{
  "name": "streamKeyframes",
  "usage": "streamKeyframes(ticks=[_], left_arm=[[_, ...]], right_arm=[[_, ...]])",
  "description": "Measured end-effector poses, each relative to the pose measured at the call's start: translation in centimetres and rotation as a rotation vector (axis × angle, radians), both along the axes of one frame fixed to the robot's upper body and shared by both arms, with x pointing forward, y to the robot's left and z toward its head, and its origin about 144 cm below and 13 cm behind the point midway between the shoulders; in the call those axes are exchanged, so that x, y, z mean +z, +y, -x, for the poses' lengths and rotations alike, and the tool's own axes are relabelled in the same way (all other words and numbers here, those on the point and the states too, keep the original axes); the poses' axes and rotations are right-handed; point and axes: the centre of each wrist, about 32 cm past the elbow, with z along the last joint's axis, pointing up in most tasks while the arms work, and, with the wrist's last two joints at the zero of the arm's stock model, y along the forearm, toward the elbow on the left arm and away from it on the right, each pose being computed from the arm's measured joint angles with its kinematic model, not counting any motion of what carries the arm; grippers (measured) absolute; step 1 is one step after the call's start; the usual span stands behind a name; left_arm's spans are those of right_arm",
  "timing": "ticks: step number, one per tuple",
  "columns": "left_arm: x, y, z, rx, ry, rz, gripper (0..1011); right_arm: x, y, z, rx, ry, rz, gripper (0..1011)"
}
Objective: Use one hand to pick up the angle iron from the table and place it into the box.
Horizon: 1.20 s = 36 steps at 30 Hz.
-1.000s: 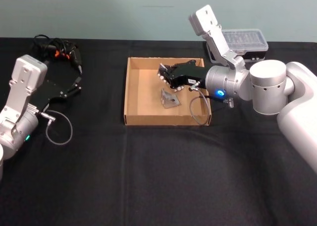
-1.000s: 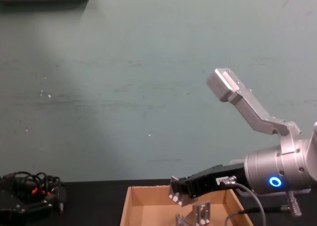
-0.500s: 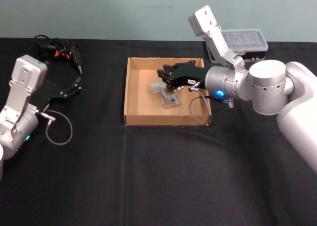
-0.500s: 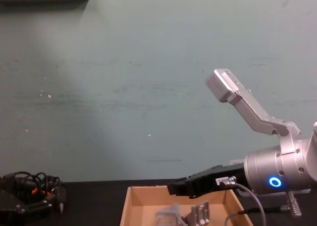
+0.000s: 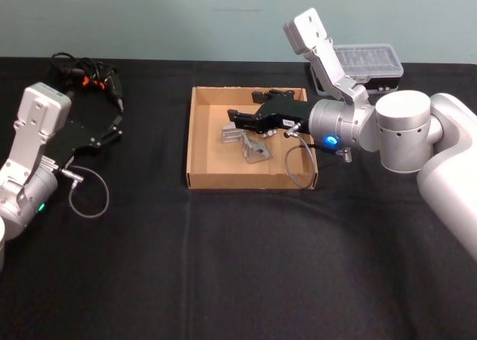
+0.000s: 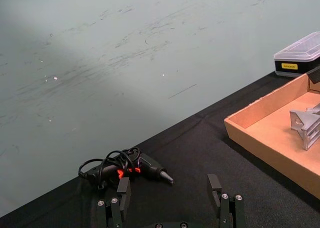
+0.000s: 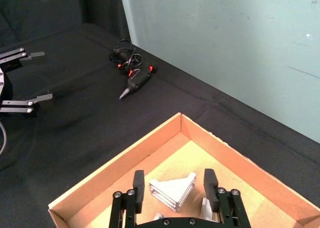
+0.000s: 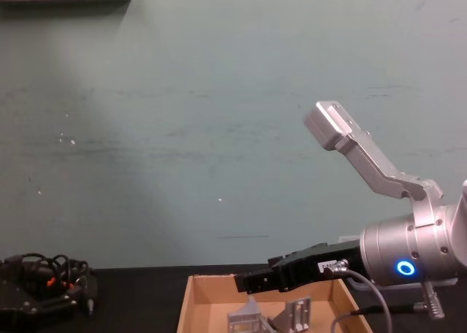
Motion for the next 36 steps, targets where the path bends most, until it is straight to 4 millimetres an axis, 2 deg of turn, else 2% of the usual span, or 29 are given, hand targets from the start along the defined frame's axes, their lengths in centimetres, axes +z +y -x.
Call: streamKeyframes(ticks=[1,2,10,17,23,29,36], left_arm=[[0.0,0.0,0.0,0.0,0.0,0.0,1000],[0.0,0.0,0.0,0.0,0.0,0.0,1000],[0.0,0.0,0.0,0.0,0.0,0.0,1000],[0.0,0.0,0.0,0.0,0.0,0.0,1000],[0.0,0.0,0.0,0.0,0.0,0.0,1000],[0.0,0.0,0.0,0.0,0.0,0.0,1000],[0.0,0.0,0.0,0.0,0.0,0.0,1000]], right_arm=[[0.0,0.0,0.0,0.0,0.0,0.0,738],[0.0,0.0,0.0,0.0,0.0,0.0,791],[0.3,-0.1,0.1,0.008,-0.014,-0.014,1000],[0.9,-0.7,0.9,0.025,-0.055,-0.065,1002],[1.4,-1.8,2.5,0.029,-0.115,-0.121,1002],[1.4,-3.1,5.1,-0.005,-0.222,-0.161,1002],[-0.8,-4.5,8.9,-0.097,-0.385,-0.199,1002]])
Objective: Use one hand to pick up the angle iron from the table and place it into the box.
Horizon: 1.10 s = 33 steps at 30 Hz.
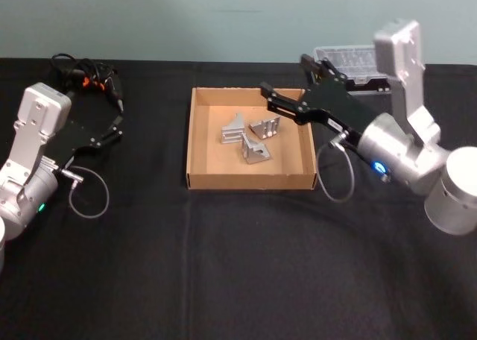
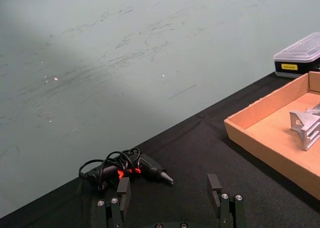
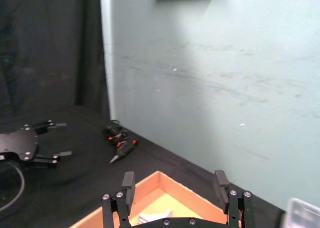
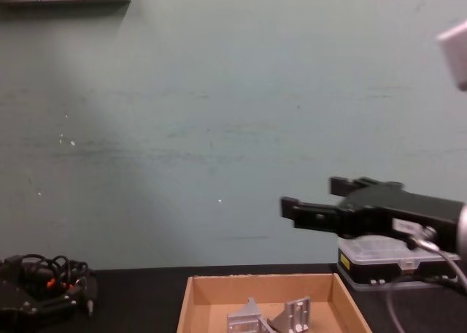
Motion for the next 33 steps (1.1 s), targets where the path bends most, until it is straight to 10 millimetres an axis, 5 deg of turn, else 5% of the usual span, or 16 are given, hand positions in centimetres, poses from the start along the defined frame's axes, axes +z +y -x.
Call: streamKeyframes(ticks=[11,33], left_arm=[[0.0,0.0,0.0,0.0,0.0,0.0,1000],[0.0,0.0,0.0,0.0,0.0,0.0,1000]], right_arm=[[-2.3,-1.2,2.7,-0.055,-0.045,0.026,1002],[-2.2,-1.1,2.6,-0.051,-0.046,0.024,1002]])
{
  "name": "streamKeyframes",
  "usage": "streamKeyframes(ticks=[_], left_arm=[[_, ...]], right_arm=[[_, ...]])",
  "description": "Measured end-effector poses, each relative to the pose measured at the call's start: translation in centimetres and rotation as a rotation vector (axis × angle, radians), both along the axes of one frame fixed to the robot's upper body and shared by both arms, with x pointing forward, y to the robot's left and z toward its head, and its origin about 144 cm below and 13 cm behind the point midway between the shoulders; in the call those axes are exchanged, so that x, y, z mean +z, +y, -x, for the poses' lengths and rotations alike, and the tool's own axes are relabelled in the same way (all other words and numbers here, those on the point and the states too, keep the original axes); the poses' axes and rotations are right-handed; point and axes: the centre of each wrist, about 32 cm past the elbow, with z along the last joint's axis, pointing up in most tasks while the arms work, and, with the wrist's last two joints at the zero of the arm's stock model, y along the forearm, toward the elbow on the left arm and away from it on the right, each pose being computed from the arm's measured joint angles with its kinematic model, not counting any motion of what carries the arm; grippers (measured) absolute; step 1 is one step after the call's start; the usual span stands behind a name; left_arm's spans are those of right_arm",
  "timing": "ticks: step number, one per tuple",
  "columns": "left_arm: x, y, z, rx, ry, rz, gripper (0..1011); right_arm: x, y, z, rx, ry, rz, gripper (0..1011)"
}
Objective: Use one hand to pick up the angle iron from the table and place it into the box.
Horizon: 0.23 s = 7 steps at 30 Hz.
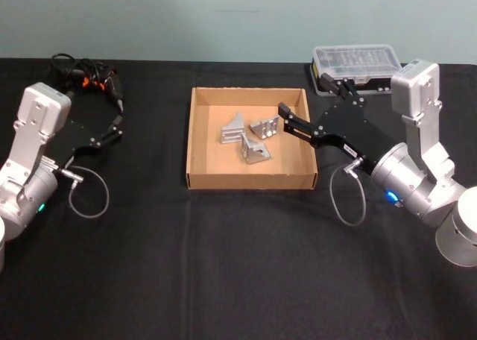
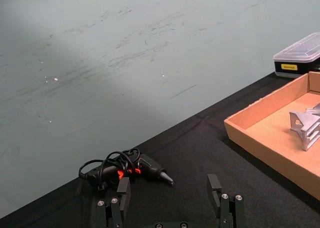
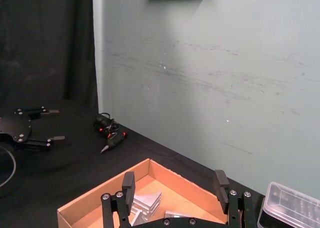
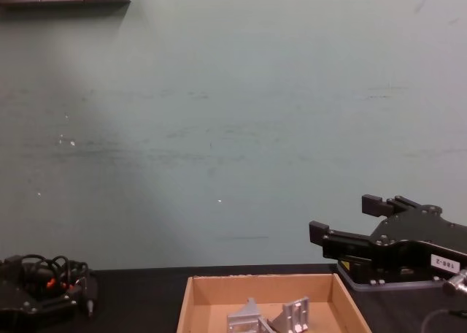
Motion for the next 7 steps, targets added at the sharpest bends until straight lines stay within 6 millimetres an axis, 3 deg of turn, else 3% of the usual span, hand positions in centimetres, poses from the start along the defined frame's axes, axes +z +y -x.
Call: streamKeyframes(ticks=[7], left_arm=[[0.0,0.0,0.0,0.0,0.0,0.0,1000]], right_arm=[[0.0,0.02,-0.01,0.001,0.0,0.0,1002]])
